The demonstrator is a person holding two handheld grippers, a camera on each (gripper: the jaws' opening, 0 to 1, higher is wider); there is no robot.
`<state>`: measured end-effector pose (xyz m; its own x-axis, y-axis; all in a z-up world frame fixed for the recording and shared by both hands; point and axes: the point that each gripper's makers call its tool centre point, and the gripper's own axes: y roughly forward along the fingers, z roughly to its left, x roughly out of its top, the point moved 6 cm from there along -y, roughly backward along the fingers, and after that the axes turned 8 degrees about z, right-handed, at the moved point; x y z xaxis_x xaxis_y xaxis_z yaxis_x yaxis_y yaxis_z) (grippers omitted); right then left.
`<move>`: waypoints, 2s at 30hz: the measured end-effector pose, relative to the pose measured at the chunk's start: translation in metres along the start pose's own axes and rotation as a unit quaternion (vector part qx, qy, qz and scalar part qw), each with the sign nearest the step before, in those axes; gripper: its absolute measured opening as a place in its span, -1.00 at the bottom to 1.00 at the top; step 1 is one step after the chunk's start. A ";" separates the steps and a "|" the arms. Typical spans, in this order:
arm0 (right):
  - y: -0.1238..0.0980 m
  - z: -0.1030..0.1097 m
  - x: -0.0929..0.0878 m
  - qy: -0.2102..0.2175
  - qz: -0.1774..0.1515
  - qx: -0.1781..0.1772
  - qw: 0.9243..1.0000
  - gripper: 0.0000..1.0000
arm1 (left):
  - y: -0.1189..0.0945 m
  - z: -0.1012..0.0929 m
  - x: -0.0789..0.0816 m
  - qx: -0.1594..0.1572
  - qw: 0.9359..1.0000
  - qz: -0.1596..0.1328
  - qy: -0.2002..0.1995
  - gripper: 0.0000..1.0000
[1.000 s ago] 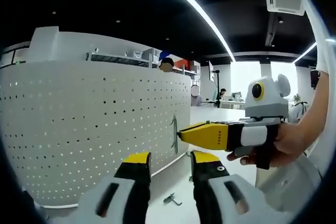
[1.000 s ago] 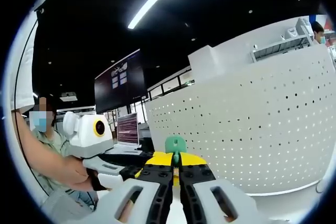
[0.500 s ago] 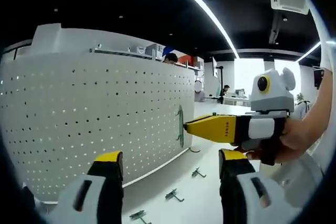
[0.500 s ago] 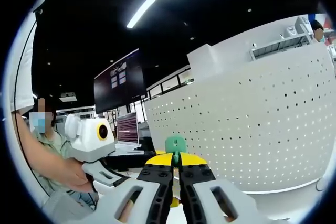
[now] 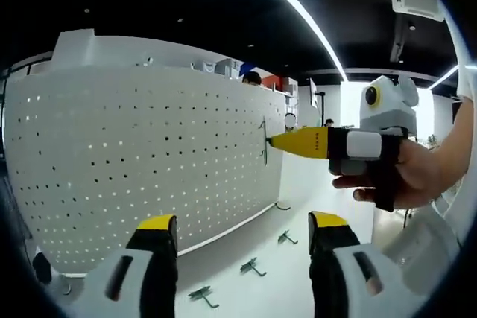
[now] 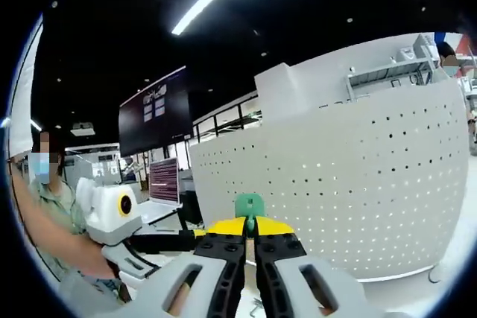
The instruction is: Insert the hook assembly into the mounting plate slot until the hook locks in place.
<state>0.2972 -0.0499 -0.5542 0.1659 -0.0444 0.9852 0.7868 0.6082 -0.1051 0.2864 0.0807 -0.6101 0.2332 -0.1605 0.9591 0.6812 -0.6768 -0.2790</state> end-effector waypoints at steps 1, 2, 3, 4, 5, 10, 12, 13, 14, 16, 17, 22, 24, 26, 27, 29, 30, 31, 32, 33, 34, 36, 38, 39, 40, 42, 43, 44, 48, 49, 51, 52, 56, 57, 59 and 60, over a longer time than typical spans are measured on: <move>0.001 -0.002 0.001 0.000 0.000 -0.003 1.000 -1.00 | -0.002 0.000 0.000 0.000 1.000 -0.003 -0.004 0.45; 0.002 -0.004 0.002 -0.002 0.004 -0.011 1.000 -1.00 | -0.003 0.000 0.000 0.002 1.000 -0.003 -0.005 0.45; 0.003 -0.007 0.003 -0.002 0.007 -0.018 1.000 -1.00 | -0.004 0.000 0.000 0.003 1.000 -0.005 -0.003 0.46; 0.003 -0.009 0.005 0.000 0.004 -0.020 1.000 -1.00 | -0.006 0.001 -0.001 0.004 1.000 -0.005 -0.002 0.45; 0.005 -0.011 0.006 -0.003 0.004 -0.029 1.000 -1.00 | -0.008 0.001 -0.002 0.005 1.000 -0.005 -0.001 0.45; 0.010 -0.021 0.015 -0.015 0.006 -0.054 0.998 -1.00 | -0.016 0.003 -0.008 0.011 1.000 -0.004 -0.006 0.45; 0.012 -0.026 0.021 -0.021 0.002 -0.066 0.998 -1.00 | -0.020 0.005 -0.010 0.019 1.000 -0.004 -0.003 0.45; 0.013 -0.028 0.023 -0.022 0.001 -0.068 0.997 -1.00 | -0.023 0.006 -0.011 0.023 1.000 -0.005 -0.004 0.45; 0.015 -0.029 0.026 -0.020 0.001 -0.072 0.997 -1.00 | -0.025 0.007 -0.012 0.026 1.000 -0.006 -0.004 0.45; 0.018 -0.030 0.030 -0.027 0.000 -0.078 0.997 -1.00 | -0.029 0.008 -0.015 0.031 0.999 -0.007 -0.003 0.45; 0.019 -0.031 0.032 -0.031 -0.001 -0.081 0.996 -1.00 | -0.031 0.008 -0.016 0.033 0.999 -0.008 -0.003 0.45; 0.029 -0.031 0.042 -0.045 -0.006 -0.095 0.994 -0.99 | -0.043 0.008 -0.021 0.045 0.999 -0.012 0.006 0.44; 0.032 -0.032 0.044 -0.053 -0.008 -0.102 0.993 -0.99 | -0.047 0.009 -0.023 0.051 0.999 -0.013 0.009 0.44; 0.034 -0.032 0.046 -0.055 -0.010 -0.106 0.993 -0.99 | -0.051 0.009 -0.023 0.052 0.998 -0.020 0.005 0.46; 0.036 -0.032 0.049 -0.056 -0.018 -0.109 0.992 -0.99 | -0.052 0.009 -0.023 0.044 0.998 -0.037 -0.011 0.46; 0.038 -0.030 0.055 -0.067 -0.031 -0.112 0.991 -0.99 | -0.055 0.010 -0.027 0.052 0.998 -0.031 -0.001 0.45; 0.040 -0.029 0.056 -0.076 -0.030 -0.116 0.990 -0.99 | -0.056 0.010 -0.028 0.057 0.998 -0.028 0.004 0.46; 0.043 -0.030 0.057 -0.075 -0.030 -0.117 0.990 -0.99 | -0.057 0.009 -0.029 0.056 0.998 -0.030 0.003 0.47; 0.044 -0.030 0.058 -0.075 -0.031 -0.119 0.990 -0.99 | -0.058 0.009 -0.029 0.054 0.998 -0.033 0.000 0.49; 0.046 -0.031 0.060 -0.072 -0.036 -0.122 0.989 -0.99 | -0.060 0.009 -0.029 0.055 0.998 -0.040 -0.003 0.52; 0.048 -0.032 0.061 -0.070 -0.037 -0.125 0.989 -0.99 | -0.062 0.008 -0.028 0.059 0.997 -0.046 0.001 0.53; 0.052 -0.034 0.064 -0.069 -0.039 -0.133 0.988 -0.99 | -0.065 0.006 -0.029 0.062 0.997 -0.051 0.007 0.53; 0.055 -0.037 0.067 -0.065 -0.042 -0.140 0.987 -0.99 | -0.067 0.006 -0.030 0.065 0.996 -0.054 0.009 0.54; 0.056 -0.038 0.068 -0.063 -0.045 -0.144 0.987 -0.99 | -0.068 0.005 -0.029 0.065 0.996 -0.056 0.009 0.54; 0.059 -0.039 0.069 -0.060 -0.046 -0.147 0.986 -0.99 | -0.070 0.004 -0.029 0.067 0.996 -0.057 0.010 0.54; 0.064 -0.040 0.071 -0.063 -0.047 -0.153 0.985 -0.99 | -0.071 0.003 -0.028 0.068 0.996 -0.060 0.010 0.54; 0.066 -0.041 0.071 -0.060 -0.049 -0.154 0.985 -0.99 | -0.071 0.003 -0.027 0.068 0.996 -0.060 0.010 0.54; 0.069 -0.042 0.072 -0.050 -0.050 -0.157 0.985 -0.99 | -0.071 0.003 -0.026 0.073 0.995 -0.063 0.015 0.54; 0.081 -0.042 0.074 -0.053 -0.053 -0.163 0.984 -0.99 | -0.072 0.005 -0.026 0.078 0.995 -0.062 0.017 0.54; 0.082 -0.042 0.075 -0.054 -0.054 -0.163 0.984 -0.99 | -0.072 0.005 -0.026 0.079 0.995 -0.062 0.018 0.54; 0.086 -0.044 0.077 -0.049 -0.059 -0.167 0.983 -0.99 | -0.072 0.006 -0.027 0.081 0.995 -0.061 0.015 0.54; 0.088 -0.045 0.077 -0.047 -0.059 -0.169 0.983 -0.99 | -0.072 0.007 -0.028 0.082 0.995 -0.061 0.014 0.54; 0.097 -0.044 0.079 -0.052 -0.059 -0.169 0.983 -0.99 | -0.072 0.008 -0.029 0.081 0.995 -0.059 0.008 0.53; 0.099 -0.044 0.079 -0.052 -0.059 -0.170 0.982 -0.99 | -0.072 0.008 -0.029 0.080 0.995 -0.060 0.007 0.53; 0.104 -0.045 0.077 -0.055 -0.058 -0.172 0.982 -0.99 | -0.072 0.007 -0.030 0.076 0.995 -0.057 0.006 0.53; 0.105 -0.045 0.076 -0.056 -0.057 -0.173 0.982 -0.99 | -0.071 0.007 -0.030 0.074 0.996 -0.057 0.005 0.53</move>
<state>0.4194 -0.0246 -0.4962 0.0143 0.0029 0.9999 0.9542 0.2987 -0.0145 0.2356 0.1388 -0.6196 0.1420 -0.0966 0.9851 0.7981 -0.5775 -0.1717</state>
